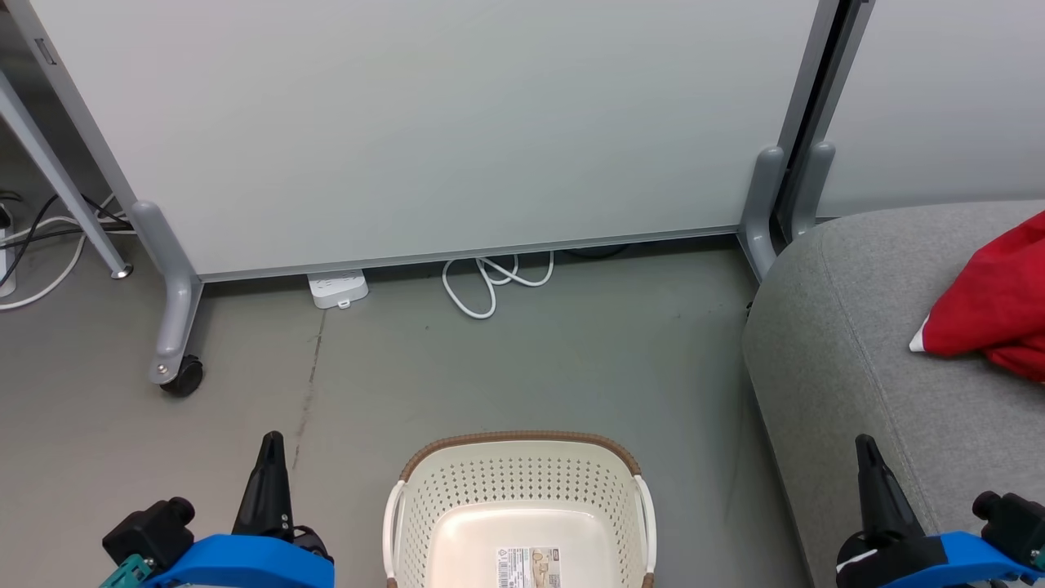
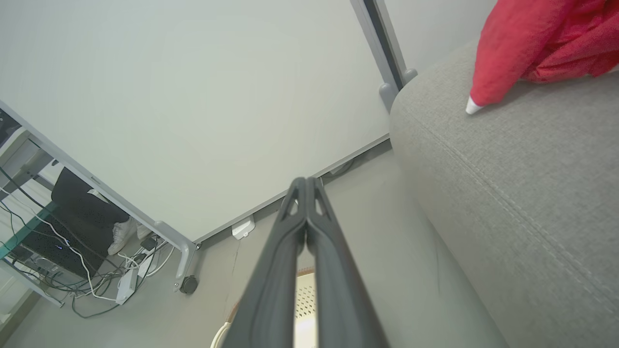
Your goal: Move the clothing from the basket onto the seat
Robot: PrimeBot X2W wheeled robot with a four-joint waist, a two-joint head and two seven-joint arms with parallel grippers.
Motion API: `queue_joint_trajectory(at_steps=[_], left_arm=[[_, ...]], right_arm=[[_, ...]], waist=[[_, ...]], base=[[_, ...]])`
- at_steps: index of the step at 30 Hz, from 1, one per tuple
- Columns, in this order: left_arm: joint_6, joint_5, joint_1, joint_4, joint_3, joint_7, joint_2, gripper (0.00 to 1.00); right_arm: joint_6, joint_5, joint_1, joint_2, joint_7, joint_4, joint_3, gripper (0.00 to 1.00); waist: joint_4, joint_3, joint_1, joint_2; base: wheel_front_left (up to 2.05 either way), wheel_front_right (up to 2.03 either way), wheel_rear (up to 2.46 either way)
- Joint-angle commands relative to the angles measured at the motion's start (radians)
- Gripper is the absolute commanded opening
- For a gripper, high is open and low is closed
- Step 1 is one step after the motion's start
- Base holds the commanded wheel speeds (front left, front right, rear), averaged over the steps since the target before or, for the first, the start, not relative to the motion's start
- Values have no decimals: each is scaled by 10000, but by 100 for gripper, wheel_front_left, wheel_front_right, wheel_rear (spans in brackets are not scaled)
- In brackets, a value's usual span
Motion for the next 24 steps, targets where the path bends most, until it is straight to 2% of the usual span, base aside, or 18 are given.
queue_joint_trajectory(at_steps=[1,24], left_arm=[[-12,-464,-320,-200,61,92,69,0],[-24,-3680,-528,-363,377,866,108,0]], right_arm=[[0,495,-316,-43,102,-181,-37,0],[1,3706,-596,-55,921,-263,-120,0]], waist=[[-15,4,0,-1],[-196,42,0,-1]], base=[[0,0,0],[0,0,0]])
